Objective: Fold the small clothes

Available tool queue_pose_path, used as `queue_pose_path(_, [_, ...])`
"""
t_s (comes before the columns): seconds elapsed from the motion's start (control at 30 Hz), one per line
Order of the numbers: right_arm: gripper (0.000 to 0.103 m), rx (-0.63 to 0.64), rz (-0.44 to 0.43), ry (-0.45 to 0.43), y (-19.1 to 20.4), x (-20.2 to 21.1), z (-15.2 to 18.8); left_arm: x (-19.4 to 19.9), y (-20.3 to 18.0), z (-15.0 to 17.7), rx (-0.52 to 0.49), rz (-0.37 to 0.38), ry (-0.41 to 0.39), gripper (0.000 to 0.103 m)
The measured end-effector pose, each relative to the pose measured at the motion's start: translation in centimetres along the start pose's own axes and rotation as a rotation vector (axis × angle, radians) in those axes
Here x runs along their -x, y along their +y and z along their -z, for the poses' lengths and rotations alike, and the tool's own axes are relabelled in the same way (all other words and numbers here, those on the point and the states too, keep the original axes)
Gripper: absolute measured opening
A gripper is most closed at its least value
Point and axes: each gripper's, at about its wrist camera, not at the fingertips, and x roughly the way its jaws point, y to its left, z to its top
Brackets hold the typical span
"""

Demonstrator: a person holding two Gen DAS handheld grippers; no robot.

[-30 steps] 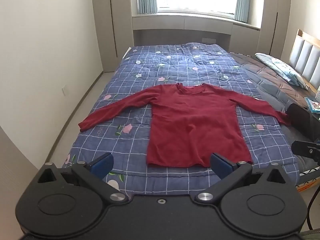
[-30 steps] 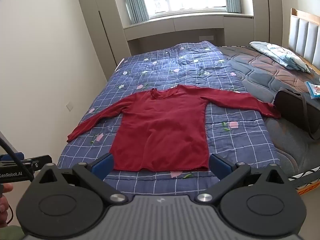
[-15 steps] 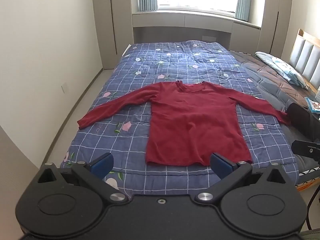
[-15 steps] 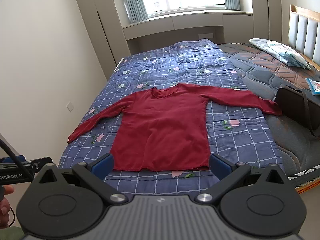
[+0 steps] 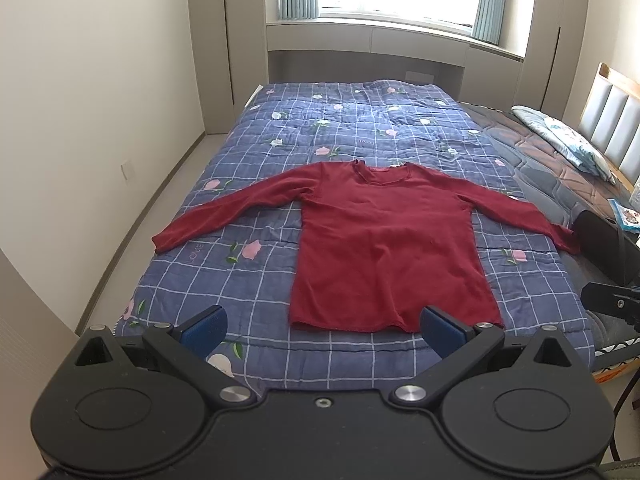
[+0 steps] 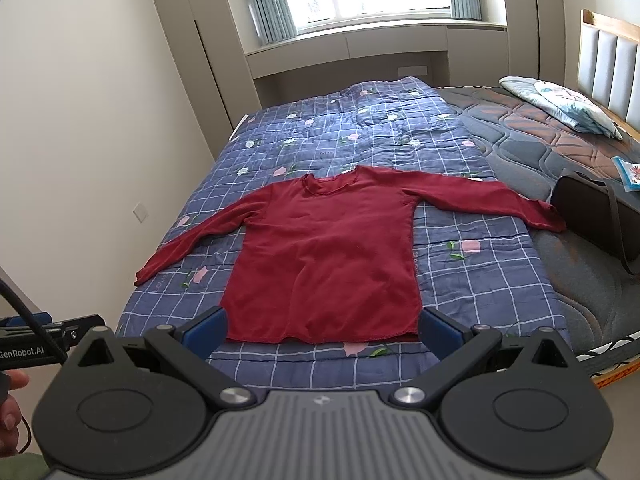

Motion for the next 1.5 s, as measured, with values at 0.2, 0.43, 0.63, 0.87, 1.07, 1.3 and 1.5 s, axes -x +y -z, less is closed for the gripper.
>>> queue_pose_path(0.2, [0.103,0.006,-0.001,-0.014,0.2,0.3,-0.2,0.0,0.0,-0.1,-0.001,0.0,-0.004,0.102])
queue_pose_path(0.43, [0.103,0.011,-0.005,-0.02,0.2,0.6,-0.2,1.0,0.2,-0.1,0.001,-0.002,-0.025,0.102])
queue_pose_path(0.63, [0.103,0.003,-0.005,-0.009,-0.1,0.7,-0.1,1.1,0.2,-0.2,-0.002,-0.001,-0.014,0.102])
queue_pose_path(0.87, [0.103,0.003,-0.006,-0.009,-0.4,0.7,-0.1,1.2,0.0,-0.2,-0.004,-0.001,-0.013,0.102])
queue_pose_path(1.07, [0.103,0.006,-0.009,-0.006,-0.5,0.6,-0.1,1.3,-0.3,-0.4,-0.006,-0.003,-0.017,0.102])
queue_pose_path(1.3, [0.103,0.009,-0.008,-0.004,-0.4,0.3,-0.3,1.3,-0.4,-0.5,-0.008,-0.002,-0.014,0.102])
queue_pose_path(1.5, [0.103,0.008,-0.006,0.005,-0.3,-0.1,-0.5,1.2,-0.4,-0.5,-0.006,-0.001,-0.009,0.102])
